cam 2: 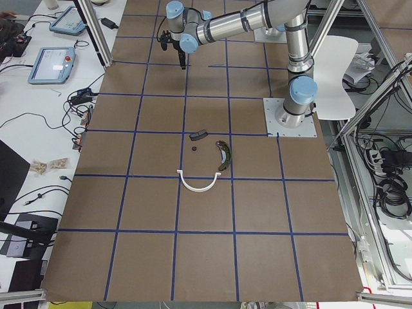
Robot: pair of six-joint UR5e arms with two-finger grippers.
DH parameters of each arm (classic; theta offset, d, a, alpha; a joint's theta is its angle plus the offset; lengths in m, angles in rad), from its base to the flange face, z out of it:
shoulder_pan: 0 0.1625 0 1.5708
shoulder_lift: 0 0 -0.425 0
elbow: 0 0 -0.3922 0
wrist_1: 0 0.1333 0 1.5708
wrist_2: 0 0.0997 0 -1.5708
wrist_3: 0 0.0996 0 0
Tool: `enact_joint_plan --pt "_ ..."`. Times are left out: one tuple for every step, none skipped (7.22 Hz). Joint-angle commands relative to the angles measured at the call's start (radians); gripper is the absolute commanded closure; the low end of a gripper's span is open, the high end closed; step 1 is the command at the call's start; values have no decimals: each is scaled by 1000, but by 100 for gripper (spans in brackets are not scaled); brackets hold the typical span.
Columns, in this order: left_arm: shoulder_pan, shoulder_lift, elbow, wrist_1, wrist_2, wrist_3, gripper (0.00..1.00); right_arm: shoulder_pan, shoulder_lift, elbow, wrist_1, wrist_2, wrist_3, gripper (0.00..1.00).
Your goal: Place bearing gear from tray to pile
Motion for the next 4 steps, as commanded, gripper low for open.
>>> enact_joint_plan --pt "-116 -119 11 168 3 -83 0 -12 -32 8 35 -2 3 0" --pt "-119 -143 14 183 6 -91 2 -10 -33 6 41 4 -9 0" --pt "-119 -157 31 183 9 -83 6 -7 -35 8 38 5 1 0" --pt "-119 -170 52 180 10 -85 7 -7 -33 8 34 16 1 0"
